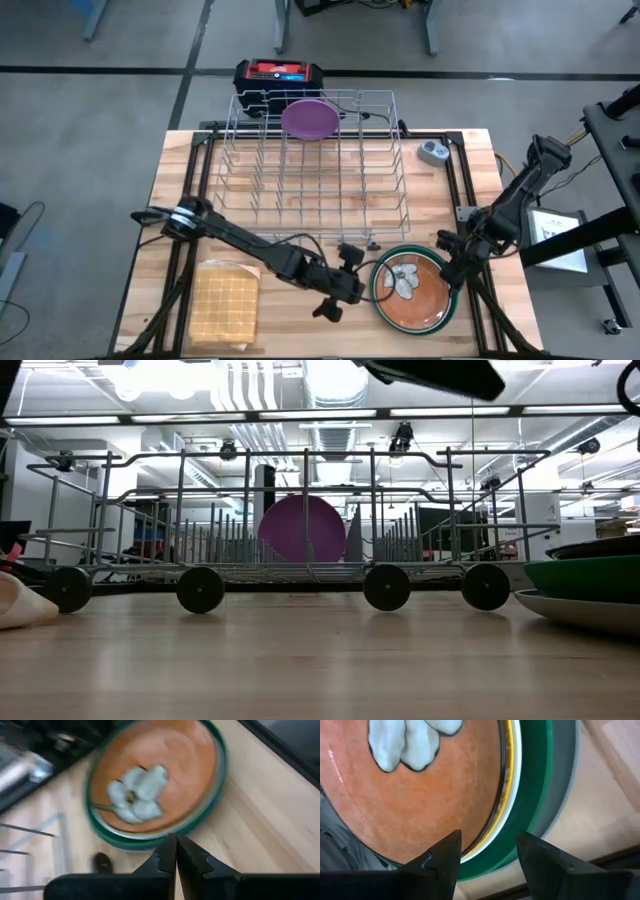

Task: Sort dishes
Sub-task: Put the orange plate into the dish rack

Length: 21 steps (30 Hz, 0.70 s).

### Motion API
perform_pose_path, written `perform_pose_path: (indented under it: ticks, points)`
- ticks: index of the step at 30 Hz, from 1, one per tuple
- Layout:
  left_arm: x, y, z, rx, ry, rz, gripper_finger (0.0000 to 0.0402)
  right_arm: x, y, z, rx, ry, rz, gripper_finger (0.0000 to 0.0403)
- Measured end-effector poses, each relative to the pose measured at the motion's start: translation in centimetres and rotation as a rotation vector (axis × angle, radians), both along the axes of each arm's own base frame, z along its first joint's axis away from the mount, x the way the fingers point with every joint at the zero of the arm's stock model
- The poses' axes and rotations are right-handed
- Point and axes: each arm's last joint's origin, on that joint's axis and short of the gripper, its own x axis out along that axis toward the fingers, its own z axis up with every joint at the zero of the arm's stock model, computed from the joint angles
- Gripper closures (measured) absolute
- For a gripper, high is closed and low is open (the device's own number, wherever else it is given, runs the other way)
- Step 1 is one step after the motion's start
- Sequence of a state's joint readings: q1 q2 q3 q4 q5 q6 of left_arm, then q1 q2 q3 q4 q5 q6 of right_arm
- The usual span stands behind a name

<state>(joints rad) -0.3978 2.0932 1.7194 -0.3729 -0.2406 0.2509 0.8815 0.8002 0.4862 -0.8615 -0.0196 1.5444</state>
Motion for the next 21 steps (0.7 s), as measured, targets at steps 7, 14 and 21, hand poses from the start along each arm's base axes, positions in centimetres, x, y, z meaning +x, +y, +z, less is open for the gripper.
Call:
perform_pose_path:
  ticks: [7, 14, 21]
  points:
    - [0.9, -1.1, -2.4, -0.071, 0.086, -0.022, 0.0401, 0.1, 0.8, -0.5, -0.038, -0.017, 0.002, 0.0211]
    - [2.1, -1.8, -4.4, -0.084, 0.041, -0.032, 0.0401, 0.5, 1.3, -0.8, -0.059, -0.040, -0.011, 0.0210]
    - [2.8, -2.0, -5.2, -0.104, -0.002, -0.017, 0.0401, 0.6, 1.4, -1.0, -0.067, -0.056, -0.015, 0.0210]
